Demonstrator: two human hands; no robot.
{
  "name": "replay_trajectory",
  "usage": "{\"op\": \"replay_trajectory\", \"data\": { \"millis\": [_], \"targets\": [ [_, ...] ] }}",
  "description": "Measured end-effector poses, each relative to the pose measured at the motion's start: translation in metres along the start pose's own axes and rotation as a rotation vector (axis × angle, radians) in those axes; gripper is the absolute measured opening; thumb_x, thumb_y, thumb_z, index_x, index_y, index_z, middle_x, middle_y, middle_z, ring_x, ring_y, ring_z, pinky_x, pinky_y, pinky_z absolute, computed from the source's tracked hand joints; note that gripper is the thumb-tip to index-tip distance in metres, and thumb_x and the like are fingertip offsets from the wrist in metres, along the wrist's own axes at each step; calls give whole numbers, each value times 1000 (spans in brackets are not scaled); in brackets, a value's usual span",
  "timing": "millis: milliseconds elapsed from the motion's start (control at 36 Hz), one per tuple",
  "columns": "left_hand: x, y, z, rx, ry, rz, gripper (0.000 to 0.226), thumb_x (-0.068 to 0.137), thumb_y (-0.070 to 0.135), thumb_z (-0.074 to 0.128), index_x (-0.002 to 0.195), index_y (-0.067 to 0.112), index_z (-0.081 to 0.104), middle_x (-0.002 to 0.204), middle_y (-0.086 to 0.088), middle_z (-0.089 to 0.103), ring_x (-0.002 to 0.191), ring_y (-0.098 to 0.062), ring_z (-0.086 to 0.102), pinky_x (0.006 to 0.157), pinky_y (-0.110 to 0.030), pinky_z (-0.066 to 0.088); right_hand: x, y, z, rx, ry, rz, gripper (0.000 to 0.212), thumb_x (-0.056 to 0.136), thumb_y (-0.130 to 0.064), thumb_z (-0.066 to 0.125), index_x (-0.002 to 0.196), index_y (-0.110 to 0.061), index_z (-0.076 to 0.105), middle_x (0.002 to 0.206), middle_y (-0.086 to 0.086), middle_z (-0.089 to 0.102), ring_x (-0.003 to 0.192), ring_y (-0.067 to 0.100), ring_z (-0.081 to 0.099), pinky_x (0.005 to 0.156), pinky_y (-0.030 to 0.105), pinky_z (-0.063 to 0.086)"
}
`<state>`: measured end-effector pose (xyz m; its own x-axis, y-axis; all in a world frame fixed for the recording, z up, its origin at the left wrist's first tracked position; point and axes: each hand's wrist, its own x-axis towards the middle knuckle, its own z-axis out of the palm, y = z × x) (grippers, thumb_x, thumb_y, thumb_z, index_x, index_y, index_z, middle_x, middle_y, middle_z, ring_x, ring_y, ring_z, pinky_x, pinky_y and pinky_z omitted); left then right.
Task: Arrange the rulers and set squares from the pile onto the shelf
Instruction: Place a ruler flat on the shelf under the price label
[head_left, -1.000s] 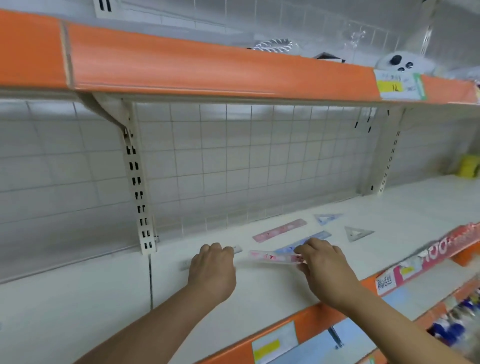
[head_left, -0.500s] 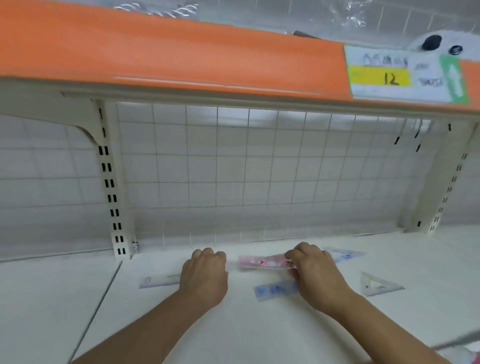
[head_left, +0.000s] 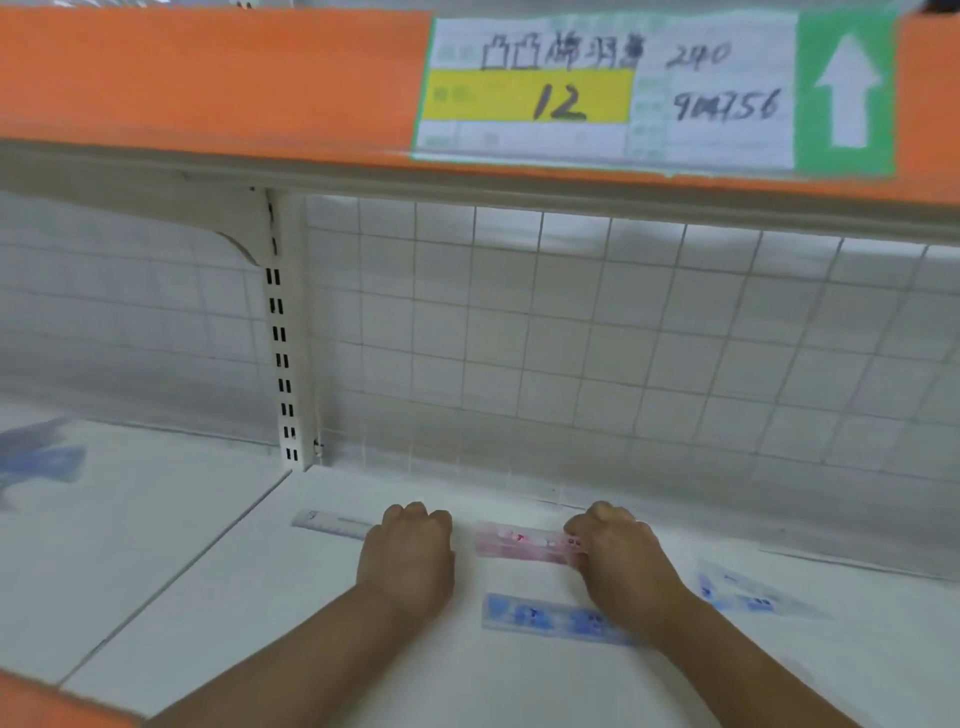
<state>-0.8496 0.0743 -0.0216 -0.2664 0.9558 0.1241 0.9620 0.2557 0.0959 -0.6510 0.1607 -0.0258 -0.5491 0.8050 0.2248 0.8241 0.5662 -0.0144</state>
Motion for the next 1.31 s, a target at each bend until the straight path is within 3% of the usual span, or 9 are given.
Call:
{"op": "replay_trajectory", "data": {
  "millis": [333, 444, 556, 917, 1111, 1306],
  "targets": [
    [-7, -6, -5, 52, 5, -103, 33, 94, 20, 43, 124, 18, 53, 123, -4, 53, 117, -24, 45, 86, -32, 45, 12, 9, 18, 52, -79, -33, 17, 97, -27, 44, 103, -19, 58, 109, 0, 51, 107, 20, 49, 84, 31, 40],
    [-7, -6, -5, 57, 3, -107, 32, 94, 19, 42, 124, 17, 53, 122, -4, 53, 117, -24, 44, 85, -32, 44, 12, 10, 20, 35, -97, -37, 14, 97, -24, 44, 102, -20, 57, 98, -2, 43, 105, 20, 49, 78, 31, 38],
    [-7, -5, -4, 60, 1, -106, 34, 93, 17, 43, 126, 17, 52, 123, -5, 52, 117, -24, 44, 87, -32, 45, 13, 9, 23, -8, -99, -32, 16, 97, -21, 44, 108, -21, 56, 109, 1, 49, 105, 20, 49, 75, 30, 35],
    [-11, -9, -6, 57, 5, -92, 33, 94, 18, 42, 125, 17, 52, 123, -5, 52, 118, -24, 43, 87, -32, 44, 13, 7, 25, -73, -125, -43, 29, 91, -7, 48, 117, -19, 52, 115, 4, 45, 105, 21, 46, 73, 27, 31],
    [-16, -15, -8, 53, -10, -101, 34, 94, 20, 42, 127, 17, 51, 125, -5, 51, 119, -25, 43, 89, -33, 45, 12, 7, 22, -28, -160, -65, 27, 91, -6, 45, 113, -21, 52, 95, -1, 29, 103, 20, 45, 72, 28, 33],
    [-22, -19, -10, 44, -6, -115, 34, 95, 22, 43, 128, 18, 49, 127, -5, 50, 121, -24, 42, 90, -32, 44, 10, -15, 10, 79, -83, -59, 20, 96, -18, 43, 111, -21, 56, 114, 1, 45, 107, 21, 44, 84, 29, 42]
  ]
}}
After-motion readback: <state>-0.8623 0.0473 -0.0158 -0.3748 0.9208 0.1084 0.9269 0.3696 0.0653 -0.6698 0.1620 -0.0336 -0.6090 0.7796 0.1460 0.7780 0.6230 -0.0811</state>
